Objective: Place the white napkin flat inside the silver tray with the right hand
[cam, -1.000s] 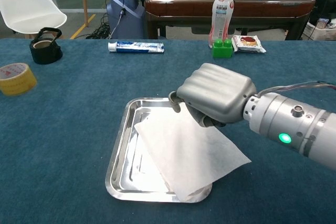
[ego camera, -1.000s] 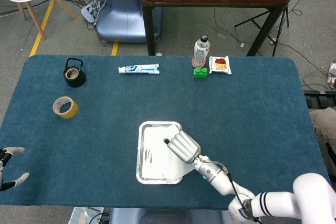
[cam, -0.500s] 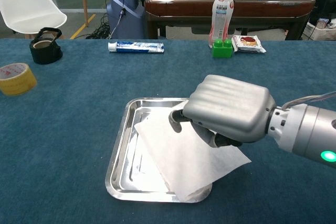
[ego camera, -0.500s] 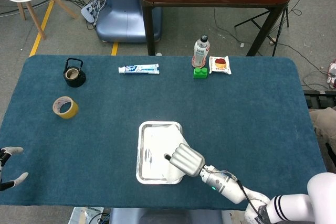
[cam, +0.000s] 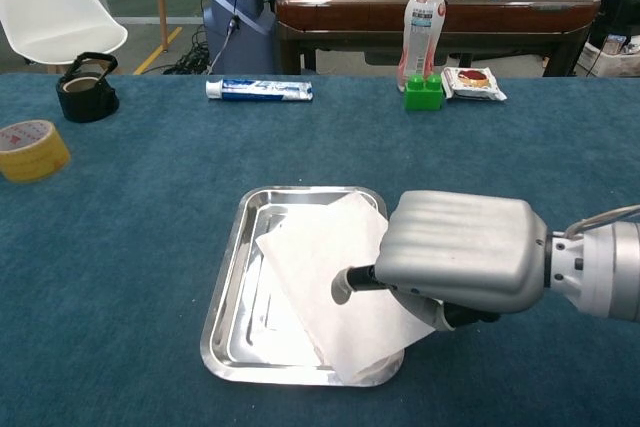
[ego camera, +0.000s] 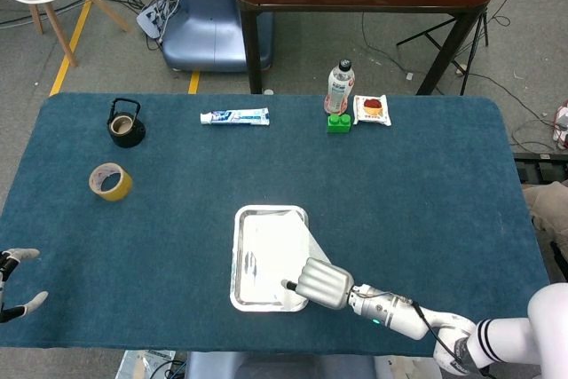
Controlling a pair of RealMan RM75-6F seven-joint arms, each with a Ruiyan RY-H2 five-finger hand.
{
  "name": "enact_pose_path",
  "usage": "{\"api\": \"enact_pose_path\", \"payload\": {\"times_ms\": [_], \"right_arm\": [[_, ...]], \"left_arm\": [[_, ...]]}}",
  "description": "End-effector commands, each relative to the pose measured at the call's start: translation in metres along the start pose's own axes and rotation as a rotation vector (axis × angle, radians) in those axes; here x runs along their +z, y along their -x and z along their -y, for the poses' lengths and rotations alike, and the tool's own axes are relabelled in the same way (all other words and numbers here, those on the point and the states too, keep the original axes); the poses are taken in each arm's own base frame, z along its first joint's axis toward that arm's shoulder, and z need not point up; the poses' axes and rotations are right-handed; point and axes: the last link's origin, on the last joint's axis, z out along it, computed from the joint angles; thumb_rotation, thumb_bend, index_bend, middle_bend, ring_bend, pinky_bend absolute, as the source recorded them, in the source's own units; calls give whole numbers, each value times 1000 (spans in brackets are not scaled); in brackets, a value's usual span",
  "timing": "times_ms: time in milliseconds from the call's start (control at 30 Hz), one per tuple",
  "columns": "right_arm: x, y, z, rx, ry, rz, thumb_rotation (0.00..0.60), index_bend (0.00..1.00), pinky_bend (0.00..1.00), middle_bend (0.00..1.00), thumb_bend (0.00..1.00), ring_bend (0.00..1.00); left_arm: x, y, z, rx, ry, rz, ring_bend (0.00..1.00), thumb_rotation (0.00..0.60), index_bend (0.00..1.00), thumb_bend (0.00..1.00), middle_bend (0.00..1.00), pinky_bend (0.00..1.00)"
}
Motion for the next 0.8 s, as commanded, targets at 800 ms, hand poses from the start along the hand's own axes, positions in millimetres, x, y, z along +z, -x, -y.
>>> {"api": "enact_pose_path", "payload": {"times_ms": [800], "right_arm": [[-3,16,13,6,-43,75,600,277,1000,1000,997,981]], "left_arm": [[0,-1,0,-1,-1,-3,301,600,333,111,359,493]]}}
